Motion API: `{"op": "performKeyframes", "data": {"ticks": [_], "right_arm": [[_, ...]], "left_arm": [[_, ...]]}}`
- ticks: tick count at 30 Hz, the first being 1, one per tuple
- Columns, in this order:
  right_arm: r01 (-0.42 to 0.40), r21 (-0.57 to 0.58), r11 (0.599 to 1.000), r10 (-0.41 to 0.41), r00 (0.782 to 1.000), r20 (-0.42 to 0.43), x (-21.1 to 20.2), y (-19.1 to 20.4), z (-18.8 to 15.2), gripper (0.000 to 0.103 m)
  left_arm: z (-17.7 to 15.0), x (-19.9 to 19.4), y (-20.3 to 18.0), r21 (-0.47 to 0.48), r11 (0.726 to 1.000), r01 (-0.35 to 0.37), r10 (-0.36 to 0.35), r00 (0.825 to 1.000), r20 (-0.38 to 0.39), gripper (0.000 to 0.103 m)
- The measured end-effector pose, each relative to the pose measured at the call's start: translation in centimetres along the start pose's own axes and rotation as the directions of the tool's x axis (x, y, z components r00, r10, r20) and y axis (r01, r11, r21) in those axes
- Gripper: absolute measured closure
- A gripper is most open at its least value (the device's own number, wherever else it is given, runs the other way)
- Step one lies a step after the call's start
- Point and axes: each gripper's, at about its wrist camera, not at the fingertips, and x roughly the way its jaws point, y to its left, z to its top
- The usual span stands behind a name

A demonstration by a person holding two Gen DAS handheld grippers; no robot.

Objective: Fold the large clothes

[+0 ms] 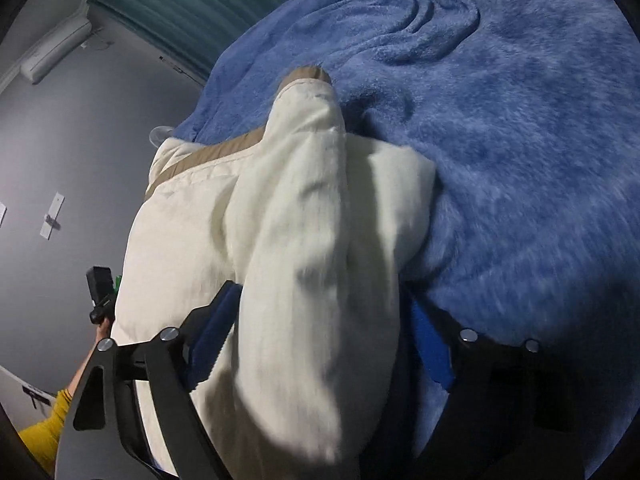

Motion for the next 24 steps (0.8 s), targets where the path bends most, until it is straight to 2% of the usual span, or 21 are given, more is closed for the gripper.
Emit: {"op": "performKeyframes", "data": {"ticks": [3,4,5,6,7,8,10,13,16,18,20,24], "right_arm": [[0.030,0.047,0.998,-0.030,1.000,0.007,2.0,-0.3,1.4,0.015],[0.031,0.043,0.999,-0.032,0.999,0.030,2.3,0.1,1.5,0.027],[0.034,0.037,0.999,-0.036,0.998,0.046,2.3,0.6,1.7,0.032],[0.042,0.020,0.999,-0.043,0.997,0.056,2.1,1.1,1.4,0.046],[0.036,-0.012,0.999,-0.036,0.997,0.067,1.8,1.8,1.2,0.061],[0.046,-0.065,0.997,-0.040,0.995,0.090,1.1,2.8,0.8,0.067],[0.045,-0.114,0.992,-0.031,0.991,0.129,-0.2,3.8,0.0,0.084],[0.063,-0.166,0.984,-0.030,0.981,0.193,-2.2,5.5,-1.0,0.090],[0.087,-0.223,0.971,-0.028,0.967,0.253,-4.7,8.4,-2.1,0.092],[0.065,-0.233,0.970,0.003,0.960,0.279,-6.5,10.0,-2.7,0.093],[0.038,-0.245,0.969,0.040,0.952,0.305,-8.5,11.7,-3.6,0.093],[0.004,-0.268,0.963,0.091,0.936,0.341,-13.5,14.6,-5.7,0.093]], "left_arm": [[0.2,1.2,-0.5,0.019,0.999,-0.038,0.039,0.999,-0.005,0.023],[0.2,1.2,-0.6,0.023,0.999,-0.046,0.046,0.999,-0.006,0.024],[0.2,0.9,-0.7,0.031,0.998,-0.054,0.054,0.999,-0.002,0.031],[0.1,0.6,-1.0,0.046,0.997,-0.057,0.057,0.998,0.004,0.040],[0.0,0.0,-1.7,0.073,0.996,-0.051,0.050,0.999,0.017,0.065],[-0.2,-0.7,-2.7,0.121,0.992,-0.042,0.039,0.999,0.027,0.077],[-0.4,-1.5,-4.0,0.187,0.981,-0.045,0.040,0.999,0.032,0.087],[-0.8,-3.5,-4.5,0.178,0.984,-0.003,-0.006,0.999,0.050,0.092],[-1.6,-6.0,-5.5,0.175,0.984,0.020,-0.037,0.995,0.094,0.095],[-2.1,-7.6,-6.1,0.158,0.985,0.062,-0.081,0.990,0.115,0.095],[-3.0,-10.1,-6.7,0.132,0.984,0.123,-0.143,0.977,0.157,0.096],[-4.9,-15.3,-8.9,0.152,0.970,0.190,-0.219,0.953,0.211,0.096]]}}
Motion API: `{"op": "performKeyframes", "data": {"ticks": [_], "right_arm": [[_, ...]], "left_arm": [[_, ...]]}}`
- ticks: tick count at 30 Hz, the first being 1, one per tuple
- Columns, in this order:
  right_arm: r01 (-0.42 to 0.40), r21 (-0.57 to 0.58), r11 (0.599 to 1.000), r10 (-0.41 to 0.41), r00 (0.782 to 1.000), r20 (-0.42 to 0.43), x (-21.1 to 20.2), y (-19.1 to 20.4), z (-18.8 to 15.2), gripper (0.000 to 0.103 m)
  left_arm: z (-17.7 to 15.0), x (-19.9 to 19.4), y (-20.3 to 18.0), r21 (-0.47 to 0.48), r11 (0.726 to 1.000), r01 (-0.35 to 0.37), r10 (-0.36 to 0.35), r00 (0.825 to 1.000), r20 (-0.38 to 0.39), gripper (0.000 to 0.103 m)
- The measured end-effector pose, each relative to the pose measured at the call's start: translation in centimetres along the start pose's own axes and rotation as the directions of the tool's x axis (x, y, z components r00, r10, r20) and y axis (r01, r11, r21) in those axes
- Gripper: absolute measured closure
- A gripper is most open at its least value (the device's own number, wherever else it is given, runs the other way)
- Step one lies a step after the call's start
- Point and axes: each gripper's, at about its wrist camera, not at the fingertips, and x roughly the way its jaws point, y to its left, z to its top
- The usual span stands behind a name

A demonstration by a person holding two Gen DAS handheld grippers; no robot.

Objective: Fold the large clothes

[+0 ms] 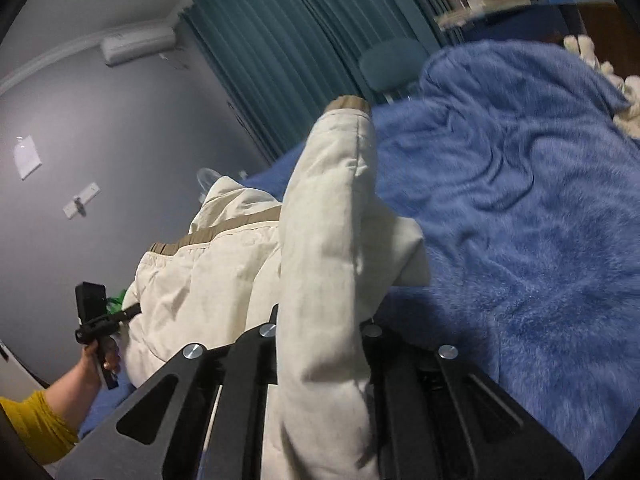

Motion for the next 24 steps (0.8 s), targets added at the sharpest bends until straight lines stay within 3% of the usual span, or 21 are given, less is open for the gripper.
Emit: {"op": "performKeyframes", "data": {"ticks": [4,7,12,15,16,18,20,21,22,24], "right_arm": [[-0.029,-0.026,0.999,0.029,1.000,0.012,-5.2,3.8,0.2,0.093],[-0.027,-0.007,1.000,0.026,0.999,-0.022,-7.4,5.2,-0.6,0.093],[0.038,0.100,0.994,-0.021,0.986,-0.164,-6.7,3.2,-5.2,0.093],[0.133,0.184,0.974,-0.082,0.963,-0.258,-3.7,-0.1,-9.1,0.092],[0.197,0.222,0.955,-0.131,0.951,-0.281,-3.0,-1.5,-10.1,0.089],[0.217,0.355,0.909,-0.112,0.949,-0.293,-2.5,-4.2,-11.7,0.080],[0.301,0.392,0.869,-0.183,0.933,-0.312,-2.7,-5.4,-12.3,0.054],[0.359,0.378,0.853,-0.242,0.916,-0.321,-3.0,-5.4,-12.4,0.036],[0.390,0.370,0.843,-0.277,0.905,-0.323,-3.3,-5.2,-12.4,0.031],[0.400,0.337,0.852,-0.309,0.905,-0.291,-4.8,-3.5,-12.0,0.032]], "left_arm": [[-0.4,-4.7,-2.7,-0.018,0.999,0.047,-0.046,0.998,0.043,0.096],[-1.4,-7.7,-4.6,0.014,0.999,0.038,-0.038,0.999,0.032,0.096],[-5.2,-8.1,-4.6,-0.014,1.000,-0.012,0.011,0.998,-0.066,0.096],[-8.3,-5.5,-3.2,-0.008,0.993,-0.115,0.112,0.979,-0.173,0.095],[-9.3,-4.5,-2.3,-0.013,0.987,-0.163,0.157,0.966,-0.203,0.094],[-10.0,-3.9,-0.2,-0.077,0.979,-0.190,0.170,0.962,-0.215,0.085],[-10.2,-4.1,1.2,-0.124,0.960,-0.250,0.222,0.954,-0.204,0.061],[-10.3,-4.4,1.7,-0.139,0.944,-0.299,0.268,0.942,-0.204,0.054],[-10.3,-5.0,2.2,-0.180,0.923,-0.339,0.300,0.930,-0.215,0.047],[-10.0,-6.0,2.4,-0.217,0.904,-0.368,0.322,0.920,-0.222,0.046]]}}
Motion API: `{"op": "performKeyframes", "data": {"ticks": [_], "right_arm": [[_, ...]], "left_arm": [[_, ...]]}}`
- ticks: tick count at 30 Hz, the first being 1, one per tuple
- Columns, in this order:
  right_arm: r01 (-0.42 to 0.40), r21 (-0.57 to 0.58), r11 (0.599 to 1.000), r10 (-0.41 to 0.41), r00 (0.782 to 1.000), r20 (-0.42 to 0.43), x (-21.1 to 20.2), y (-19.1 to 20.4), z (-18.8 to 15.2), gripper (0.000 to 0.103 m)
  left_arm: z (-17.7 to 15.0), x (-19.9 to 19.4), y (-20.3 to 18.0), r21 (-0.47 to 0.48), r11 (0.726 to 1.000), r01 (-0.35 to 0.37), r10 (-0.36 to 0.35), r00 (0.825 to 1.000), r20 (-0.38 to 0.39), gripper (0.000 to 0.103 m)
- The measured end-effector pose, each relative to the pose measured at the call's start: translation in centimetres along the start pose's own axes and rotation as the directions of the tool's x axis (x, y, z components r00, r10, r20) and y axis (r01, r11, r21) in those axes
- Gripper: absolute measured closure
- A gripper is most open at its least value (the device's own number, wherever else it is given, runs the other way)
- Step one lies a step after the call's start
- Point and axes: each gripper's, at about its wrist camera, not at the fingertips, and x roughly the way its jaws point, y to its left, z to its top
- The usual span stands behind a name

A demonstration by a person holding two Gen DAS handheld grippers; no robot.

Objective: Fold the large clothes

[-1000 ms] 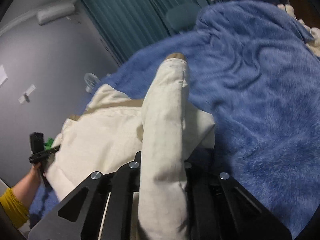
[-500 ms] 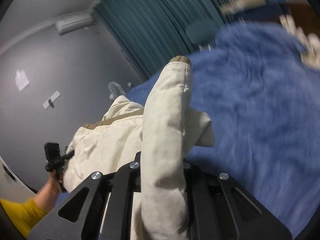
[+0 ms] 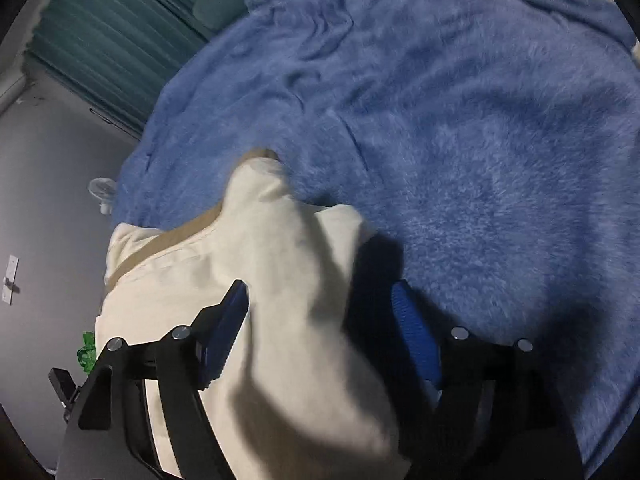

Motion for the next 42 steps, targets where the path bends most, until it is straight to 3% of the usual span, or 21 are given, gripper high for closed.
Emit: {"op": "performKeyframes", "data": {"ticks": [3,4,6,9,12,14,17,22,24,27,30,32,36,39,42], "right_arm": [[0.121,-0.161,0.979,-0.105,0.989,0.106,-3.4,3.1,-1.5,0.029],[0.154,-0.218,0.964,-0.123,0.981,0.148,-4.8,4.5,-2.4,0.023],[0.175,-0.318,0.932,-0.117,0.974,0.191,-6.8,6.8,-4.4,0.021],[0.151,-0.444,0.883,-0.086,0.983,0.162,-7.9,10.0,-7.9,0.018],[0.101,-0.518,0.849,-0.085,0.995,0.054,-5.5,12.2,-10.4,0.016],[0.094,-0.516,0.852,-0.110,0.994,-0.002,-3.6,12.9,-11.1,0.016],[0.112,-0.491,0.864,-0.153,0.987,-0.044,-1.0,13.6,-10.7,0.016],[0.191,-0.416,0.889,-0.228,0.973,-0.041,3.1,15.3,-8.0,0.014],[0.188,-0.382,0.905,-0.221,0.974,-0.045,4.5,15.3,-7.2,0.013],[0.159,-0.337,0.928,-0.179,0.983,-0.029,5.1,14.7,-6.0,0.013],[0.140,-0.312,0.940,-0.158,0.987,-0.032,6.5,14.6,-4.3,0.013],[0.144,-0.318,0.937,-0.155,0.988,-0.009,6.5,14.7,-3.8,0.014],[0.152,-0.321,0.935,-0.152,0.988,0.025,4.8,14.8,-3.7,0.017],[0.164,-0.348,0.923,-0.150,0.986,0.068,2.3,15.4,-4.2,0.016],[0.166,-0.349,0.922,-0.141,0.985,0.095,-0.7,15.6,-5.7,0.008]], "left_arm": [[-0.7,-3.5,-2.0,0.078,0.988,-0.132,0.126,0.989,0.080,0.046],[-1.0,-4.1,-2.9,0.105,0.984,-0.145,0.134,0.986,0.101,0.046],[-2.4,-5.7,-5.3,0.156,0.976,-0.155,0.135,0.982,0.131,0.046],[-4.8,-6.0,-9.0,0.235,0.960,-0.152,0.125,0.984,0.126,0.035],[-6.1,-3.7,-11.9,0.249,0.961,-0.121,0.107,0.992,0.069,0.033],[-6.6,-1.1,-12.9,0.239,0.966,-0.095,0.098,0.995,0.002,0.033],[-7.1,2.5,-14.7,0.306,0.931,-0.201,0.214,0.977,-0.010,0.033],[-1.6,8.2,-16.1,0.312,0.892,-0.328,0.352,0.936,-0.021,0.019],[0.9,9.8,-15.3,0.276,0.889,-0.365,0.389,0.921,-0.035,0.018],[2.9,10.2,-14.3,0.223,0.895,-0.386,0.402,0.915,-0.028,0.018],[4.2,10.2,-13.9,0.219,0.864,-0.453,0.453,0.890,0.054,0.018],[4.2,9.5,-13.9,0.196,0.870,-0.452,0.444,0.892,0.084,0.018],[2.6,6.5,-14.5,0.135,0.926,-0.354,0.340,0.933,0.116,0.018],[0.2,3.6,-15.1,0.130,0.939,-0.320,0.301,0.942,0.145,0.018],[-2.8,0.7,-15.5,0.135,0.938,-0.318,0.294,0.940,0.172,0.011]]}}
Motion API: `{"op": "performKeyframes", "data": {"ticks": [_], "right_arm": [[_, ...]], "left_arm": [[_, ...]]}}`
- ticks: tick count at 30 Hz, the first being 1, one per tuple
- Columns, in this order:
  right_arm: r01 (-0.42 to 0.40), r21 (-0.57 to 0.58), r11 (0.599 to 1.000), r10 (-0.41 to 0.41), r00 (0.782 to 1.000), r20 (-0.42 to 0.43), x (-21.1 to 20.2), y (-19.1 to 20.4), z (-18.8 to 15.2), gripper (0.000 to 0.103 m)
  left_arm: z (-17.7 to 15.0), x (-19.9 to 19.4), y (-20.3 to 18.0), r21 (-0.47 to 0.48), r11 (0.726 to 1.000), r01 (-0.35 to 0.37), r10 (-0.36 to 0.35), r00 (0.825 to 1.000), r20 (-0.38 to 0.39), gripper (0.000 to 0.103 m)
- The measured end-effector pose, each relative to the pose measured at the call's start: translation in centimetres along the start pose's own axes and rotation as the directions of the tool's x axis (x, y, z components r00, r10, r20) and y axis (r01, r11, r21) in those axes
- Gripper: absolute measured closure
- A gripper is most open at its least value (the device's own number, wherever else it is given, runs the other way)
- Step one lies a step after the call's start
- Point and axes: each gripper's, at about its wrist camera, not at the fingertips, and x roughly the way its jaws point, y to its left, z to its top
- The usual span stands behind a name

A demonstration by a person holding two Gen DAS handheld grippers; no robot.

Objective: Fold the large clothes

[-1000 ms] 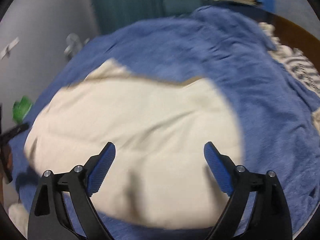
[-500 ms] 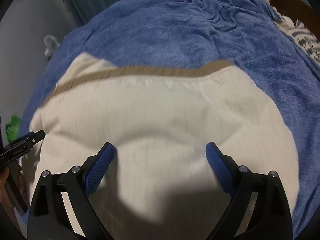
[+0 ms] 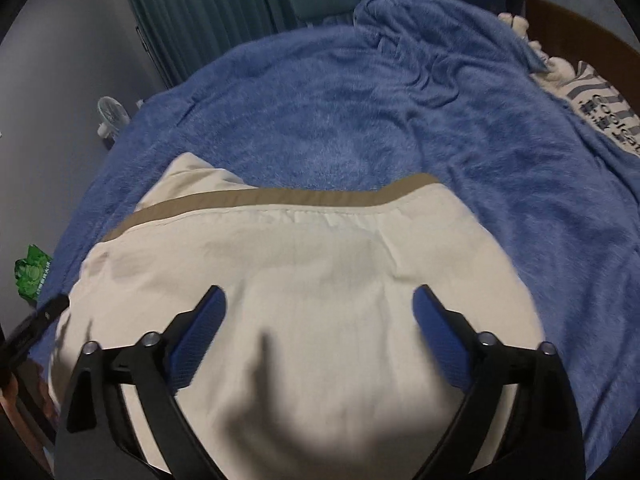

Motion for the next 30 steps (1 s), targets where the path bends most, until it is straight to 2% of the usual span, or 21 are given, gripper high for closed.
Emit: {"op": "performKeyframes", "data": {"ticks": [3,7,9,14,16,18,20,22,25,26,30], "right_arm": [[0.008,-0.042,0.999,-0.007,1.000,0.017,-3.5,0.9,-2.3,0.007],[0.050,-0.111,0.993,-0.044,0.998,0.054,-7.1,1.8,-6.5,0.007],[0.069,-0.151,0.986,-0.059,0.996,0.067,-8.7,2.2,-9.4,0.007],[0.047,-0.164,0.985,-0.037,0.997,0.063,-10.4,2.4,-15.1,0.007],[0.065,-0.192,0.979,-0.050,0.995,0.082,-10.8,2.6,-17.3,0.007],[0.085,-0.200,0.976,-0.064,0.992,0.109,-11.0,2.5,-18.8,0.007],[0.092,-0.187,0.978,-0.068,0.989,0.132,-11.0,2.3,-20.1,0.007],[0.104,-0.190,0.976,-0.077,0.986,0.148,-10.9,2.5,-20.8,0.007],[0.142,-0.274,0.951,-0.095,0.979,0.178,-10.6,3.8,-21.4,0.007],[0.151,-0.281,0.948,-0.102,0.978,0.181,-10.5,3.9,-21.5,0.007],[0.143,-0.238,0.961,-0.110,0.983,0.144,-9.8,3.0,-21.1,0.007]], "left_arm": [[-3.6,-2.6,0.3,-0.015,1.000,0.021,-0.021,1.000,-0.007,0.009],[-7.8,-4.8,0.9,-0.022,0.999,0.035,-0.036,0.998,-0.059,0.009],[-9.5,-6.6,0.7,0.019,1.000,0.003,-0.002,0.998,-0.056,0.009],[-13.1,-10.5,-0.7,0.115,0.992,-0.051,0.050,0.999,0.006,0.009],[-14.8,-11.1,-1.1,0.130,0.990,-0.063,0.064,0.998,-0.008,0.008],[-16.1,-10.7,-1.3,0.123,0.992,-0.029,0.037,0.998,-0.059,0.008],[-16.8,-10.1,-1.5,0.130,0.991,-0.025,0.037,0.995,-0.095,0.008],[-17.4,-10.0,-1.9,0.160,0.986,-0.046,0.061,0.994,-0.089,0.008],[-17.8,-9.8,-2.2,0.185,0.979,-0.086,0.100,0.992,-0.072,0.008],[-17.8,-9.7,-2.1,0.181,0.980,-0.078,0.093,0.993,-0.077,0.008],[-17.7,-9.2,-2.4,0.179,0.982,-0.066,0.083,0.993,-0.089,0.008]]}}
